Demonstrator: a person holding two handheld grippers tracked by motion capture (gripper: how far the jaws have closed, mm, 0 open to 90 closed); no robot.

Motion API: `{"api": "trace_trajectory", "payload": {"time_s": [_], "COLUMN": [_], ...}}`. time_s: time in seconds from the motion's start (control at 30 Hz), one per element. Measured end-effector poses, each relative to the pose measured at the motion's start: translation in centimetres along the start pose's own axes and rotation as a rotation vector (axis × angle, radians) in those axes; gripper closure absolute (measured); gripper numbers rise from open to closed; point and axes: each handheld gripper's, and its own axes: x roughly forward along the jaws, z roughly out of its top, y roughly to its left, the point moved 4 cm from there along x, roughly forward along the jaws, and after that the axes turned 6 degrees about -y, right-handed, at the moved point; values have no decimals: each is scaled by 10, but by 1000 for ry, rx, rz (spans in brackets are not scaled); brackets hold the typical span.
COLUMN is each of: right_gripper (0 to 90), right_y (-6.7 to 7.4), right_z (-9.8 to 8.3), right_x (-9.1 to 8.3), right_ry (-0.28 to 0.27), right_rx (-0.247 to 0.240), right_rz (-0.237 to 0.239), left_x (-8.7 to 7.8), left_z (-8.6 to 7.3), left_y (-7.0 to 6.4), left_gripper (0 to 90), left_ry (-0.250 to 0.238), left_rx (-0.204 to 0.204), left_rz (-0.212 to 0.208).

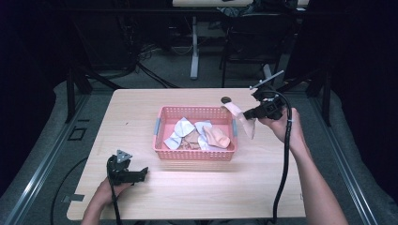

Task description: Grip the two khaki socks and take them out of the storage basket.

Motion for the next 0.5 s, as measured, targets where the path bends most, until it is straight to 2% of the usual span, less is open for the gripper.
{"api": "trace_trajectory", "payload": {"time_s": [0.07,0.3,0.5], "right_gripper": [865,861,860], "right_y": [-3,-23,-34], "right_z": [-3,-26,-34], "right_x": [-1,-9,-13], "right_ry": [-3,1,3], "right_rx": [3,61,74], "right_rz": [-2,-17,-41], "left_x": [0,0,0], "left_z": [0,0,0], "left_y": [0,0,-1], "left_gripper": [4,5,5], "left_ry": [0,0,-1], "left_rx": [0,-1,-4], "left_rz": [0,2,6]}}
